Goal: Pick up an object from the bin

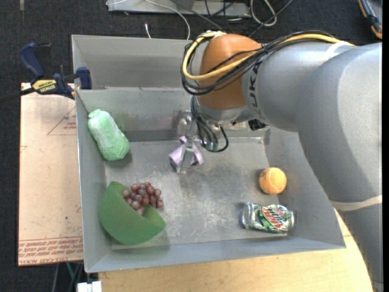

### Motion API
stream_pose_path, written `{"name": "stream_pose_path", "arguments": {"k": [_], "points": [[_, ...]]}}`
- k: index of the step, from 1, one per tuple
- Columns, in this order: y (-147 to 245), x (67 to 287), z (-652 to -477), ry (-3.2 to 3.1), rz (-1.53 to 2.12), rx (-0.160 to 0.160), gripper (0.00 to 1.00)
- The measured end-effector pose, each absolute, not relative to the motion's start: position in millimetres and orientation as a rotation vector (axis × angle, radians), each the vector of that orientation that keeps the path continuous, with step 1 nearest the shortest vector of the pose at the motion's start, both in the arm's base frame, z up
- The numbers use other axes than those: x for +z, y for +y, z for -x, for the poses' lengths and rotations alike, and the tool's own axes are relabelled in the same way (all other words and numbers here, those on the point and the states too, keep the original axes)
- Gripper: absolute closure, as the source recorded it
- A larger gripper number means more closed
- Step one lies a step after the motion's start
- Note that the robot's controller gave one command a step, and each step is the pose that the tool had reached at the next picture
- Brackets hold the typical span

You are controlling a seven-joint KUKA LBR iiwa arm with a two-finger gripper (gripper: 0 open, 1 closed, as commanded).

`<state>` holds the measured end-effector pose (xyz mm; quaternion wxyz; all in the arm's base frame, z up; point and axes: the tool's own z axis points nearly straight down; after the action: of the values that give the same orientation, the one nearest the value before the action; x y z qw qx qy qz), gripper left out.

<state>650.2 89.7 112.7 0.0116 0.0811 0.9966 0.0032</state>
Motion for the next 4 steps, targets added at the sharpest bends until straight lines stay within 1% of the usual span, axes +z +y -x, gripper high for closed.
{"name": "stream_pose_path", "arguments": {"k": [1, 2, 3, 4], "points": [[107.8, 134.6, -642.4, 3.136, -0.130, 0.014, 0.00], [100.0, 68.8, -645.8, 3.115, -0.251, 0.011, 0.00], [83.5, 89.4, -635.5, 3.115, -0.195, 0.018, 0.00], [84.6, 95.7, -636.0, 3.123, -0.200, 0.014, 0.00]]}}
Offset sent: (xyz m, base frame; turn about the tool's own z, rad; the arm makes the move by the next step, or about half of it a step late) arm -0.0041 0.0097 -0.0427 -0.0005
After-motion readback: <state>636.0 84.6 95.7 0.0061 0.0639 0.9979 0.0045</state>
